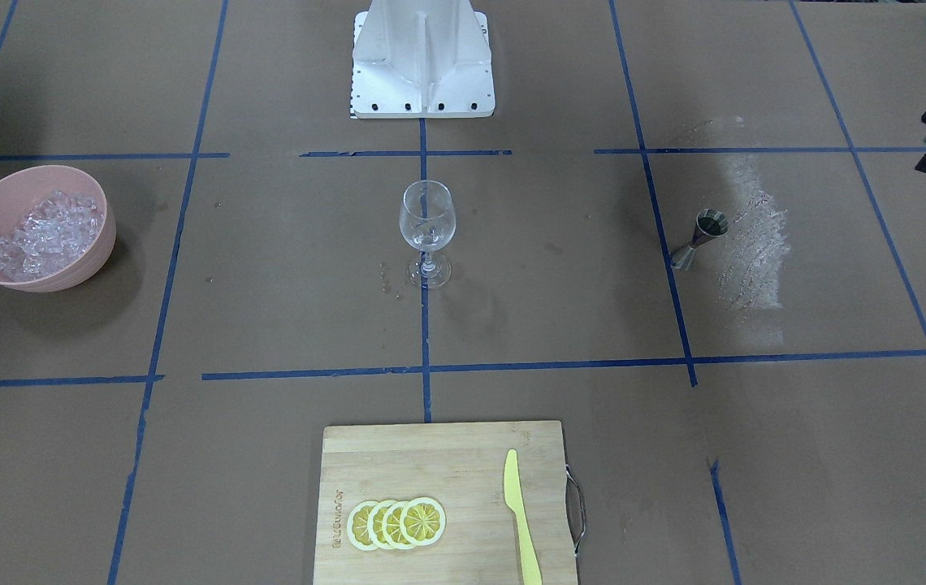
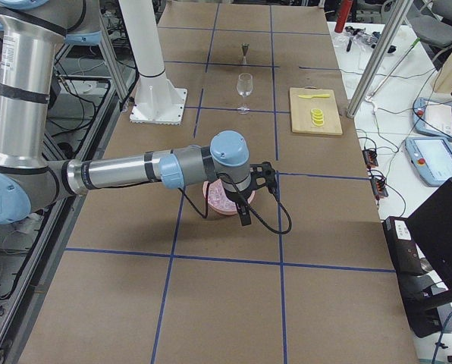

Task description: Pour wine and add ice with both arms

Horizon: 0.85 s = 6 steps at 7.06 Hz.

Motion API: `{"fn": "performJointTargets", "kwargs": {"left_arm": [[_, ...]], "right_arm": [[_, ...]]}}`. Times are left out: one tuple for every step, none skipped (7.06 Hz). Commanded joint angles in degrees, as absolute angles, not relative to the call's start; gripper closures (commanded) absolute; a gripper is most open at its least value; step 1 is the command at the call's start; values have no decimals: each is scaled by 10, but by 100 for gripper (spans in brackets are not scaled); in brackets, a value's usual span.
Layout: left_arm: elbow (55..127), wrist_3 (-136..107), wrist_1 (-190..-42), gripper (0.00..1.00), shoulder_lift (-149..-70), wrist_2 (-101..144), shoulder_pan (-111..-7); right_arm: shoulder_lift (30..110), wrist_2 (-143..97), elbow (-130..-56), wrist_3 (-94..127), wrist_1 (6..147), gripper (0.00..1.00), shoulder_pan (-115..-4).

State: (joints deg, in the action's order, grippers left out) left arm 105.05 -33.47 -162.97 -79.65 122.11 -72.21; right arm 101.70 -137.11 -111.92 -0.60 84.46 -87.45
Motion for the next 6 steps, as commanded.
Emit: {"fn": "performJointTargets", "kwargs": {"left_arm": [[1106,-428,-1654,0,-752,1008,-555],[1116,-468,-1658,0,-741,892,-472],[1117,-504,-1659,0,-730,753,-384],[1116,-533,-1658,0,-724,655,-320],[1115,-554,-1656,0,-723,539,-248],[1102,-573,-1655,1,-723,452,-193]], "right_arm": [[1019,-1371,-1119,-5,845,0,-875],[1019,-1371,-1119,-5,845,0,-875],[1019,-1371,-1119,-5,845,0,-875],[1019,-1371,-1119,-5,845,0,-875],[1019,-1370,-1119,-5,845,0,-875],[1019,-1370,-1118,-5,845,0,-875]]}}
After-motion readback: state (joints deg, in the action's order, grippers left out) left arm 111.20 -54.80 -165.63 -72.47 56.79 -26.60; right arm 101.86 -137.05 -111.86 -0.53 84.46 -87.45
